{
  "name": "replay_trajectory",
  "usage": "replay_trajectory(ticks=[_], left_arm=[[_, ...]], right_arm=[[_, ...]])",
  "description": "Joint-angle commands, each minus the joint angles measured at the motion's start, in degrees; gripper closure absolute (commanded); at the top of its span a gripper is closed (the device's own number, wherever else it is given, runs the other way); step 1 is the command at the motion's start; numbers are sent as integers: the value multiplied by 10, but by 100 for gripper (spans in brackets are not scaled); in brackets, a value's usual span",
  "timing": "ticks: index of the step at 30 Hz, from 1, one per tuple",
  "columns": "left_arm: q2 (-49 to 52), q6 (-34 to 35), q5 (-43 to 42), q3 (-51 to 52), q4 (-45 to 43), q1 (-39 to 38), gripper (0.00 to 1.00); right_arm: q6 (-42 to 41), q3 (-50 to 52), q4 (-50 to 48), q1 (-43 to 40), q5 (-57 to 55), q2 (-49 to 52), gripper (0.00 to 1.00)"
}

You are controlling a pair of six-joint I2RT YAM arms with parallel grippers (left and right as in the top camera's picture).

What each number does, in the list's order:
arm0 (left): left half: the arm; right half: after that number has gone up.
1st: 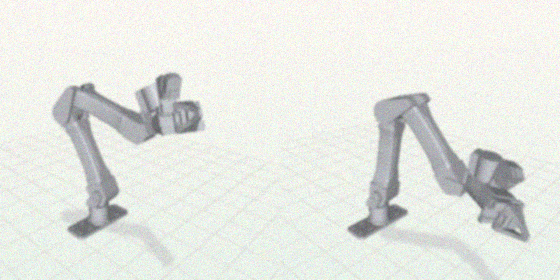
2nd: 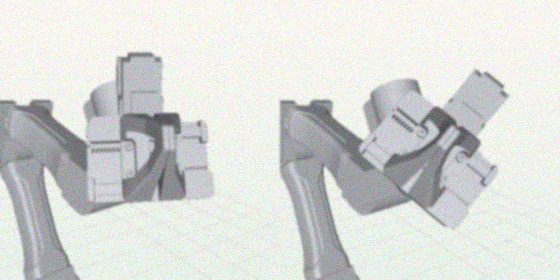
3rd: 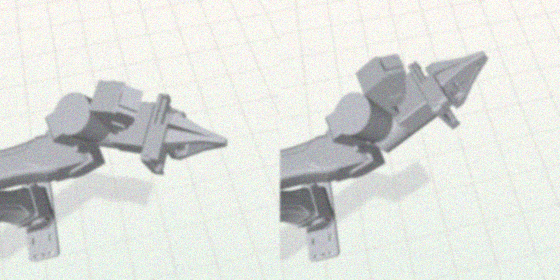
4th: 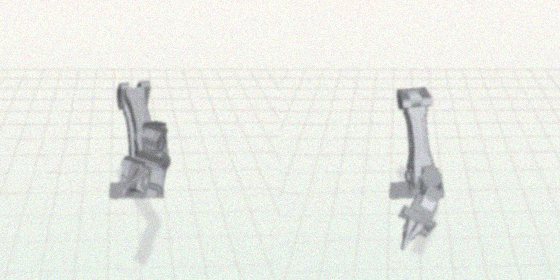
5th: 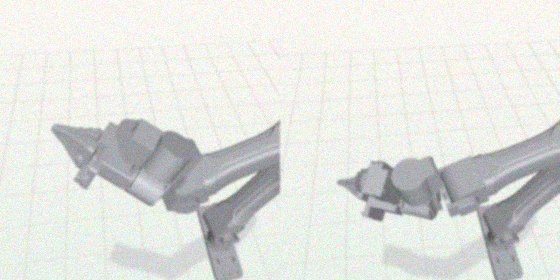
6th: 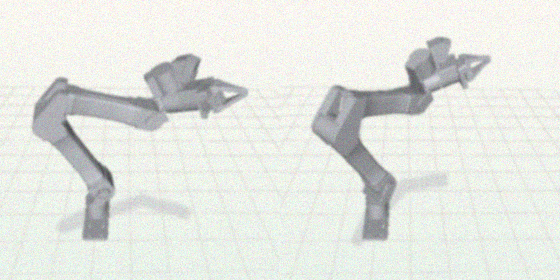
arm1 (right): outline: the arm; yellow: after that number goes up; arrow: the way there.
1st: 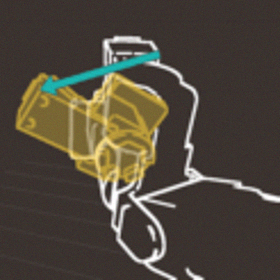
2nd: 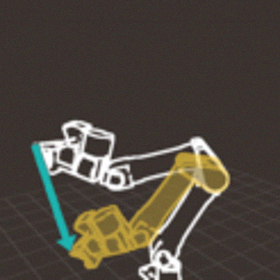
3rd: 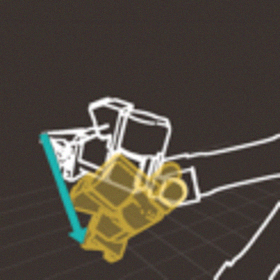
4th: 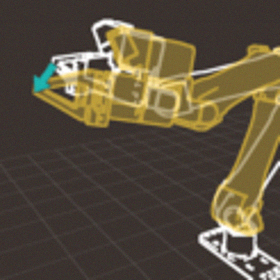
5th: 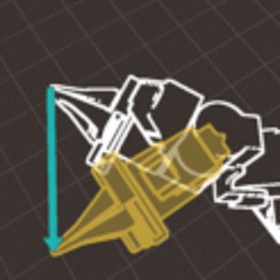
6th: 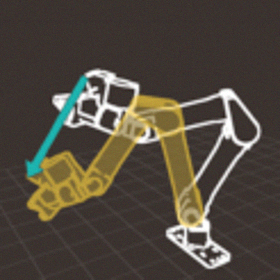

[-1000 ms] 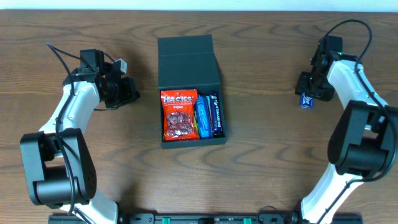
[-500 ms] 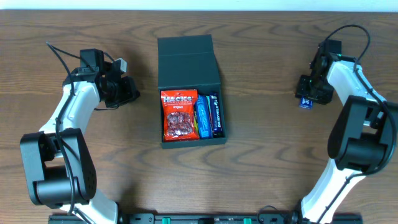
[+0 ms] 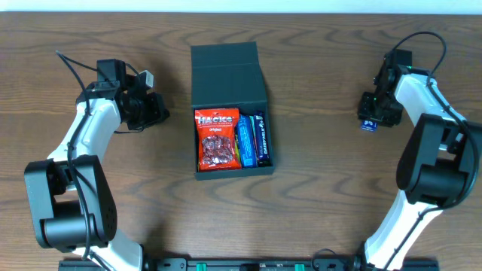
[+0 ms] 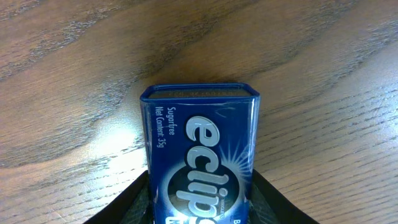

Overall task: Pack container
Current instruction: 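Move the right gripper to the blue Eclipse mints tin and grasp it, then lower the Eclipse tin into the box front and release it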

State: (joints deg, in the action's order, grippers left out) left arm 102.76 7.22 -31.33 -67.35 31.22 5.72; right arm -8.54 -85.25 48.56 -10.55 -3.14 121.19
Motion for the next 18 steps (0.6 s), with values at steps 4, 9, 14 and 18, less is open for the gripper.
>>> replay_trajectory(ticks=[4, 9, 14, 18], left_arm=[[6, -10, -2, -11, 0, -1, 94], [6, -10, -2, -11, 0, -1, 94], [6, -10, -2, -11, 0, -1, 94], [6, -8, -2, -11, -2, -1, 94]], right_arm=[[-8, 2, 1, -5, 17, 7, 65], [-9, -5, 4, 2, 50, 3, 88], [-9, -73, 57, 54, 51, -25, 99], [-26, -145, 109, 137, 51, -63, 99]])
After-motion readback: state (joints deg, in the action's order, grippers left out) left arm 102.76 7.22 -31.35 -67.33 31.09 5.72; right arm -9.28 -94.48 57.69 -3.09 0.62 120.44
